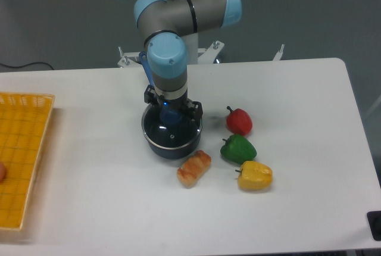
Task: Open the lid
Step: 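Close the gripper around the blue knob of the lid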
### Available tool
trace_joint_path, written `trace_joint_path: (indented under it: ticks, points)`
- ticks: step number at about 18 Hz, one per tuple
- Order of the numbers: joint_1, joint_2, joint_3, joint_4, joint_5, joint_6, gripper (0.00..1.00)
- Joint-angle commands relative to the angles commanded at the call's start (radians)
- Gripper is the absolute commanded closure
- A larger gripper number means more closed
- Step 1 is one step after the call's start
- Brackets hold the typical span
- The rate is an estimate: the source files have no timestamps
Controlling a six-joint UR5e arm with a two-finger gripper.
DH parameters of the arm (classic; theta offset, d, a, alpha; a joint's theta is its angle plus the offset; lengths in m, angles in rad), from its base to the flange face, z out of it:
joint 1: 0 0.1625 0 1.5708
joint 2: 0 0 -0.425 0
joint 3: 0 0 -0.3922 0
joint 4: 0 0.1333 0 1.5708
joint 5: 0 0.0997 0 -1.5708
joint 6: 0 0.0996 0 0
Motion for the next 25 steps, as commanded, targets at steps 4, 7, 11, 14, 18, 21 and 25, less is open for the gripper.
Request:
trace_joint_path:
  ticks: [4,7,11,14,18,21,25]
  points:
    - [-0.002,0.002,0.002,0.0,0.002,0.0,0.16]
    - [-0.002,0.0,0.0,-0.002,0.002,0.0,0.17]
    - [-0.002,0.0,0.0,-0.002,0.002,0.002,0.2]
    - [-0.002,0.0,0.0,-0.002,0.002,0.0,0.25]
    - [-0.002,0.002,0.008,-0.003,0.003,0.002,0.33]
    - [-0.002,0.0,0.009,-0.008,0.003,0.003,0.33]
    - [-0.002,0.003,0.014,-0.012,0.003,0.003,0.36]
